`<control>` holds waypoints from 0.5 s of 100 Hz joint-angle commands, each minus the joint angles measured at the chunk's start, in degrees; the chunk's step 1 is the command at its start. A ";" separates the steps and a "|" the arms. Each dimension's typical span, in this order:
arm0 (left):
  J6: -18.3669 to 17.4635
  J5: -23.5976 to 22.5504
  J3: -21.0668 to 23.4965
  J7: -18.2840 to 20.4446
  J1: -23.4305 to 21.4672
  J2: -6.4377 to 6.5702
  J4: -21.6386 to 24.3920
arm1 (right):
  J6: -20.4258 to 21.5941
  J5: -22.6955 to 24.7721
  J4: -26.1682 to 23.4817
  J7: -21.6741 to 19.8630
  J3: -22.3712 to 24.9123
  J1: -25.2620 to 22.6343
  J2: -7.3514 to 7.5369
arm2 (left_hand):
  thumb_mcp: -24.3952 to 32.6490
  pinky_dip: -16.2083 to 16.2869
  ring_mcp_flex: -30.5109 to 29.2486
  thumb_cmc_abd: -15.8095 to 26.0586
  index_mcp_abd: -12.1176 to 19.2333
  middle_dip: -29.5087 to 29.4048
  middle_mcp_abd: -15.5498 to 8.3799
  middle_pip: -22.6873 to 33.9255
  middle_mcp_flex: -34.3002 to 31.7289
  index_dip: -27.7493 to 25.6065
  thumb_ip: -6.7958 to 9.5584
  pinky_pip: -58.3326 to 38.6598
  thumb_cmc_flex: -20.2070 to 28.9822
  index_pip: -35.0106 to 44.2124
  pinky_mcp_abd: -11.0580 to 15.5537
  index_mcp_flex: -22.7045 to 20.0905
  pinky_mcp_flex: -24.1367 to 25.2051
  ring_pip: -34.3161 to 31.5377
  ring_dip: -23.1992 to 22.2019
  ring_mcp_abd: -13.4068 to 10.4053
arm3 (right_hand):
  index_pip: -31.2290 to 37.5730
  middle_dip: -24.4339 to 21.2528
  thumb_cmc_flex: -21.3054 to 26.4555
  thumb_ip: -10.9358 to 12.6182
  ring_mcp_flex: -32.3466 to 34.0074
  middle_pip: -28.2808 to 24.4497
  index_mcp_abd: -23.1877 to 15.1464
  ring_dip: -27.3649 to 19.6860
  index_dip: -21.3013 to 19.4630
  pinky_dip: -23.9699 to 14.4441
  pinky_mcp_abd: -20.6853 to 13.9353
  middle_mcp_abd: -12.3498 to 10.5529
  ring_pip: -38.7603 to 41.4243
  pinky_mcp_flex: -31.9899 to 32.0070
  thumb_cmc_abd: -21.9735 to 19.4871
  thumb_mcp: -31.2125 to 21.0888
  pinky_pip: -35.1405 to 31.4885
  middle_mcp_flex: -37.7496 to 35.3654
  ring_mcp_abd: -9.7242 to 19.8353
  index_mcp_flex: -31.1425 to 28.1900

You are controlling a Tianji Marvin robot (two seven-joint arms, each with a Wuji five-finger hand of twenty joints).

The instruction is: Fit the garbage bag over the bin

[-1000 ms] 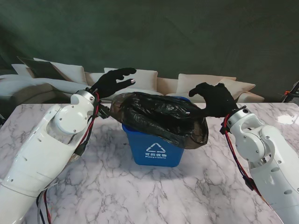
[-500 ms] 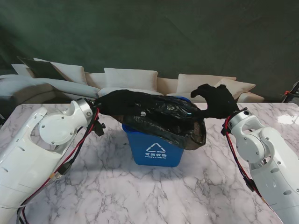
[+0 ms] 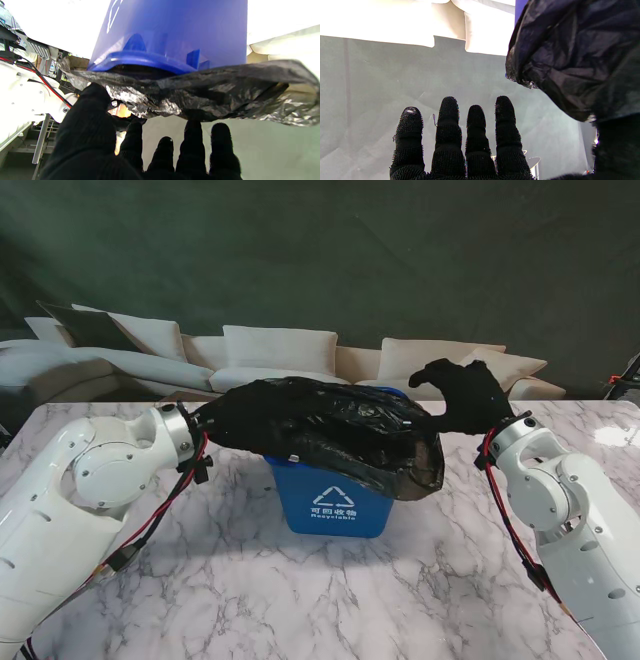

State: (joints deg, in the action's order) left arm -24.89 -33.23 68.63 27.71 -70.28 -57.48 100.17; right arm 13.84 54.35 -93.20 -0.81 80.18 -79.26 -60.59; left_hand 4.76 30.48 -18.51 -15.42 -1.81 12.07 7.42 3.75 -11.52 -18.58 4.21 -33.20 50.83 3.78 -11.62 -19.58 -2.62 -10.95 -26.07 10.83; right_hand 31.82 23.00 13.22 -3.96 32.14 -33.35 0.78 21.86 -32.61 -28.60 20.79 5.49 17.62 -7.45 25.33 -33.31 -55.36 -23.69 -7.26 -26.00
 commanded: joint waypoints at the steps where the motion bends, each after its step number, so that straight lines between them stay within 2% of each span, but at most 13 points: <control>1: -0.47 0.29 0.07 1.86 0.11 0.49 -0.20 | -0.22 0.51 0.29 0.10 -0.15 -0.06 -0.10 | 1.35 -0.96 1.86 -2.01 1.34 -0.87 0.11 0.64 2.56 0.85 1.79 1.61 -1.23 -0.53 1.84 1.82 1.05 0.98 0.73 -1.20 | -1.35 -0.24 1.55 -0.21 -0.83 0.32 -1.06 0.22 0.15 -0.22 0.21 0.63 -0.03 1.09 -1.16 1.04 0.76 1.56 0.59 2.47; 7: -1.18 -0.40 0.36 1.31 -0.31 0.45 -0.39 | -0.23 0.48 0.32 0.17 -0.17 -0.04 -0.12 | 0.65 -0.58 1.90 -3.59 1.60 -0.19 0.12 1.67 2.46 -0.38 0.90 1.09 -3.22 0.86 2.01 1.93 0.90 0.37 0.29 -1.23 | -1.52 -0.38 1.64 -0.18 -0.86 0.46 -1.08 0.20 0.33 -0.23 0.20 0.60 -0.07 1.08 -1.28 1.03 0.73 1.49 0.55 2.42; 10: -1.33 -0.73 0.49 1.26 -0.47 0.49 -0.38 | -0.26 0.44 0.31 0.15 -0.17 -0.04 -0.12 | 0.75 -0.19 1.64 -3.88 1.90 0.38 0.12 2.24 1.96 -2.04 0.12 0.57 -2.75 2.54 2.31 1.62 0.79 0.15 0.04 -1.33 | -1.56 -0.43 1.67 -0.19 -0.83 0.50 -1.15 0.19 0.39 -0.24 0.19 0.59 -0.07 1.10 -1.17 1.07 0.74 1.47 0.52 2.40; 15: -1.93 -2.17 0.71 0.92 -0.73 0.49 -0.43 | -0.30 0.45 0.33 0.17 -0.16 -0.05 -0.12 | 1.20 0.38 0.94 -4.05 2.05 1.00 0.18 2.92 1.27 -3.08 -0.08 -0.44 -1.96 3.43 2.58 1.14 0.13 -0.48 -0.45 -1.57 | -1.63 -0.51 1.64 -0.19 -0.88 0.58 -1.07 0.18 0.48 -0.23 0.17 0.57 -0.11 1.13 -1.28 1.10 0.75 1.53 0.52 2.45; 29: -2.50 -3.57 0.63 0.46 -0.75 0.51 -0.59 | -0.34 0.56 0.32 0.22 -0.10 -0.11 -0.11 | 5.56 2.16 -0.27 -3.99 1.90 4.21 0.25 5.61 -1.33 -9.49 1.39 -4.19 -0.10 8.02 3.13 0.12 -0.71 -2.25 -2.89 -1.62 | -1.68 -0.66 1.76 -0.17 -0.94 0.67 -1.11 0.15 0.65 -0.24 0.18 0.67 -0.18 1.10 -1.42 1.18 0.75 1.61 0.51 2.45; 37: -2.22 -5.53 0.49 -1.55 -1.08 0.13 -0.52 | -0.42 0.48 0.28 0.31 -0.06 -0.15 -0.14 | 7.78 2.43 -0.76 -3.07 1.53 5.01 0.21 6.69 -3.11 -10.30 2.01 -4.96 2.58 8.75 3.34 -0.41 -1.25 -2.65 -3.27 -1.61 | -1.70 -0.74 1.79 -0.17 -0.98 0.70 -1.12 0.12 0.73 -0.26 0.14 0.63 -0.23 1.09 -1.47 1.25 0.73 1.66 0.51 2.51; 42: -2.39 -6.76 0.43 -2.81 -1.19 -0.08 -0.50 | -0.45 0.45 0.30 0.41 -0.05 -0.15 -0.16 | 9.21 2.57 -1.29 -2.23 1.76 6.13 -0.06 7.77 -4.46 -10.22 1.99 -5.84 3.71 8.27 3.34 0.03 -1.36 -3.13 -3.70 -1.59 | -1.71 -0.79 1.88 -0.15 -0.96 0.70 -1.11 0.11 0.78 -0.26 0.14 0.67 -0.25 1.10 -1.51 1.27 0.73 1.64 0.57 2.55; 50: -1.88 -6.31 -0.08 -3.49 -1.20 -0.29 -0.57 | -0.45 0.43 0.33 0.49 -0.03 -0.17 -0.17 | 11.23 2.46 -3.37 -1.66 1.23 8.97 -0.63 10.79 -9.49 -8.81 1.15 -7.51 5.43 7.58 3.07 -1.72 -2.26 -4.57 -4.78 -1.82 | -1.67 -0.86 1.89 -0.16 -1.03 0.72 -1.15 0.08 0.83 -0.27 0.11 0.63 -0.30 1.09 -1.61 1.37 0.72 1.70 0.53 2.50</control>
State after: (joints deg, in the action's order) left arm -27.24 -41.21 69.12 22.40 -71.41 -57.29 99.86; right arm 13.70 54.54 -93.08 -0.43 80.15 -79.26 -60.63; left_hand 13.51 31.96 -19.93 -17.88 -1.02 18.84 7.35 12.33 -17.41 -28.00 4.21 -38.46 54.04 12.38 -9.45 -19.97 -4.25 -13.66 -29.75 10.26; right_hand 31.20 22.37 13.23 -3.96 32.13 -33.35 0.76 21.87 -32.41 -28.60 20.79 5.52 17.62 -7.33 25.33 -33.28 -55.24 -23.68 -7.26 -25.42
